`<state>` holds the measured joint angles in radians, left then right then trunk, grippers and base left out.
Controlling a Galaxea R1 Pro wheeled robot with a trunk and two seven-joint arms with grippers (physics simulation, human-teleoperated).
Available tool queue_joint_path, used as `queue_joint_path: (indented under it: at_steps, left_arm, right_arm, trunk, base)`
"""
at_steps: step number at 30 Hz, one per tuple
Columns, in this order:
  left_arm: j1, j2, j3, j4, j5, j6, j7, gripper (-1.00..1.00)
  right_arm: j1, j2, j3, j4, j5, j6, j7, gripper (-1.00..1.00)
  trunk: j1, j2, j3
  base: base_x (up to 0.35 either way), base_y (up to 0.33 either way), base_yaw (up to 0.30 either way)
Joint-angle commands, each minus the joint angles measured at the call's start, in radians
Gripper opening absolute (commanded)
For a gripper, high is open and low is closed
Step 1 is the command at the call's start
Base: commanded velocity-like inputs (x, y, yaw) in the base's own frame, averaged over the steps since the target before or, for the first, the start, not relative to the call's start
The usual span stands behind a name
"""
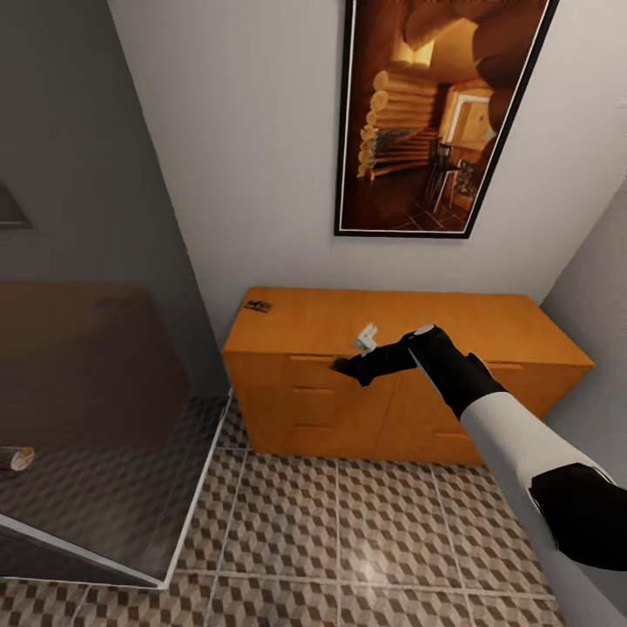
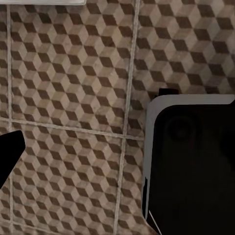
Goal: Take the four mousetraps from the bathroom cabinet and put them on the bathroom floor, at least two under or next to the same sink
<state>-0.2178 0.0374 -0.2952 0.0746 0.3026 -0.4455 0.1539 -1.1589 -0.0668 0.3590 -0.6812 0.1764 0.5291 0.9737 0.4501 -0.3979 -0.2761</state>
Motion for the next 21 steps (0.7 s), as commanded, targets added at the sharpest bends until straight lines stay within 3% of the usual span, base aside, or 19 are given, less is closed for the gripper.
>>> queue_joint_path:
  at_steps: [1,14,17,21]
  left_arm:
    - [-0.002,-0.001,-0.008,0.004,0.004,-0.005,0.002,1.00]
    - [-0.002,-0.001,-0.008,0.004,0.004,-0.005,0.003,1.00]
    - [-0.002,-0.001,-0.008,0.004,0.004,-0.005,0.003,1.00]
    - [-0.002,-0.001,-0.008,0.004,0.004,-0.005,0.003,1.00]
  right_arm:
    - [-0.001,-0.001,0.001,-0.001,0.005,0.005,0.006,-1.00]
    - [-0.001,0.000,0.001,0.031,0.005,-0.012,0.005,-1.00]
    - [-0.001,0.001,0.001,0.069,0.005,-0.036,0.004,-1.00]
    - [-0.001,0.006,0.001,0.163,0.005,-0.126,0.002,-1.00]
  trunk:
    - [0.000,-0.002,-0.002]
    - [0.000,-0.002,-0.002]
    - [0.000,-0.002,-0.002]
    - [0.000,-0.002,-0.002]
  base:
    - [-0.336,0.000,0.000]
    - [-0.336,0.000,0.000]
    - [-0.336,0.000,0.000]
    - [-0.336,0.000,0.000]
